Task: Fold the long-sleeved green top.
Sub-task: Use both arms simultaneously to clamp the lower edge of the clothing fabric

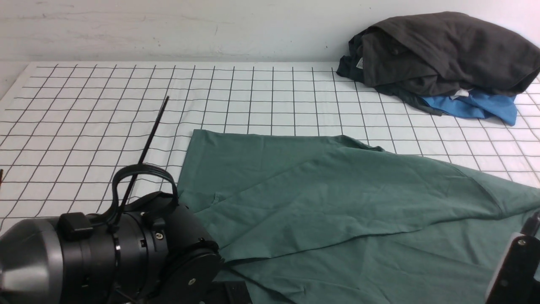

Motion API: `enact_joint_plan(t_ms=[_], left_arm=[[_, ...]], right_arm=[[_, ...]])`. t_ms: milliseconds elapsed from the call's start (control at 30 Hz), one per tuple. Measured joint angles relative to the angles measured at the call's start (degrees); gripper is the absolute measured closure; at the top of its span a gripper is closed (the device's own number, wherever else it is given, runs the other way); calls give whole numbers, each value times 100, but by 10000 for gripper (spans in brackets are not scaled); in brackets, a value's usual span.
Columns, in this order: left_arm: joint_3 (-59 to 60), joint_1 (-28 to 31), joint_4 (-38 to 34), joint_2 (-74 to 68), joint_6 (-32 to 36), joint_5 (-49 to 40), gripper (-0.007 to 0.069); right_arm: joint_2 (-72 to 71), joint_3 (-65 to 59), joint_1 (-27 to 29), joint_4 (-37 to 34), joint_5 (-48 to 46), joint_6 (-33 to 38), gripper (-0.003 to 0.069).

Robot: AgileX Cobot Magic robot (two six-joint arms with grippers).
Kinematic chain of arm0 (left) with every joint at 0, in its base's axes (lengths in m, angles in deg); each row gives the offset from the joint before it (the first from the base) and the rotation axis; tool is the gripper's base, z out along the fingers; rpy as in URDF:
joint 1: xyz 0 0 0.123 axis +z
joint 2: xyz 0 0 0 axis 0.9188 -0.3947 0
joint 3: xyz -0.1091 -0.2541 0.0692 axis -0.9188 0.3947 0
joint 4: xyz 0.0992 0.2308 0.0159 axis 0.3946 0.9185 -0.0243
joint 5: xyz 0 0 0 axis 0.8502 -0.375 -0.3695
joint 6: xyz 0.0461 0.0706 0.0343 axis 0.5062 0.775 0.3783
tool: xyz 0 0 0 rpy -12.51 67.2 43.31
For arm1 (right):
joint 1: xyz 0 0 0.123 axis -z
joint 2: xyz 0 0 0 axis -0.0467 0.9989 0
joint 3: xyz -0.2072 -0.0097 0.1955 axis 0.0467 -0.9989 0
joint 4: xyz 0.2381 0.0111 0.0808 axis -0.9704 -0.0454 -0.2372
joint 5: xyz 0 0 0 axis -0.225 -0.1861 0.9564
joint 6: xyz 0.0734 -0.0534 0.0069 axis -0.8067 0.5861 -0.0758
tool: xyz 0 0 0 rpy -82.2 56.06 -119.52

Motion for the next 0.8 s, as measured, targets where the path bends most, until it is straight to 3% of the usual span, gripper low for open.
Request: enact_joint_plan(t_ms=[533, 800], left_arm=[[28, 0, 0, 49, 6, 112, 622], [42, 0, 0, 55, 6, 144, 622]], right_arm=[[2047, -107, 0, 485, 1299, -122, 207], [2649, 14, -11, 636, 1309, -1, 246]])
